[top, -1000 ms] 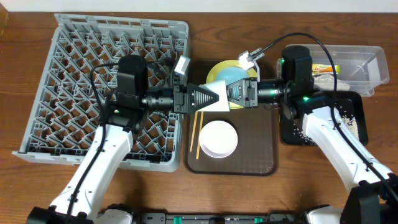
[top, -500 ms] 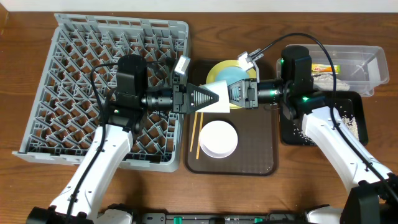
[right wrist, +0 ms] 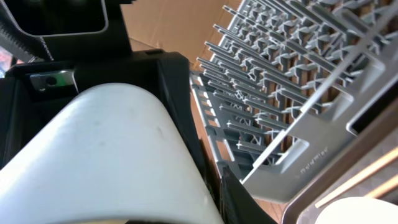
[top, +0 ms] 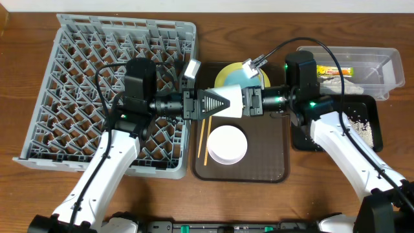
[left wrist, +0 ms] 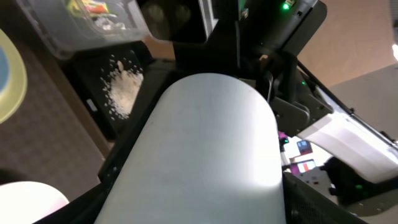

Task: Sort waste into correct bins and load items into the dishwasher
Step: 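Hand the white cup from the right gripper to the left gripper, then place the white cup upright in the dish rack with the left gripper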

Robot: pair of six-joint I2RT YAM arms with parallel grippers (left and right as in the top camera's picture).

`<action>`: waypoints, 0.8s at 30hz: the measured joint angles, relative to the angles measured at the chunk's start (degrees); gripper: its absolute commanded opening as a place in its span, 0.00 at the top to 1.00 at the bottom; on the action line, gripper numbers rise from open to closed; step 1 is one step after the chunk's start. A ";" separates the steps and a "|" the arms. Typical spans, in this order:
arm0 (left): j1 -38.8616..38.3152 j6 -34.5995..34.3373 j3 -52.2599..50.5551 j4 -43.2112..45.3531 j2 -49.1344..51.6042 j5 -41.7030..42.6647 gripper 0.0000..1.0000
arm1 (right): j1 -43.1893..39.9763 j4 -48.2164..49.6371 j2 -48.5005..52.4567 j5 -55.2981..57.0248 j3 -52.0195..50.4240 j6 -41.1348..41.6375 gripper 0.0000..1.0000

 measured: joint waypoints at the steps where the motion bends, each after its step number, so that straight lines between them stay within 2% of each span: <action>1: -0.02 0.35 0.00 -0.04 0.00 -0.52 0.92 | -0.35 -0.76 0.00 0.09 0.00 -0.33 0.80; 8: 0.39 5.14 0.07 -4.28 0.00 -6.14 0.94 | -5.53 -6.64 0.00 0.07 0.00 -4.70 0.72; 16: 3.93 12.61 0.07 -14.84 -0.07 -12.90 0.94 | -11.65 -9.81 0.00 0.35 0.00 -9.14 0.72; 24: 10.71 18.47 0.17 -28.50 -6.97 -29.44 0.93 | -12.72 -23.58 0.00 10.91 0.02 -18.18 0.69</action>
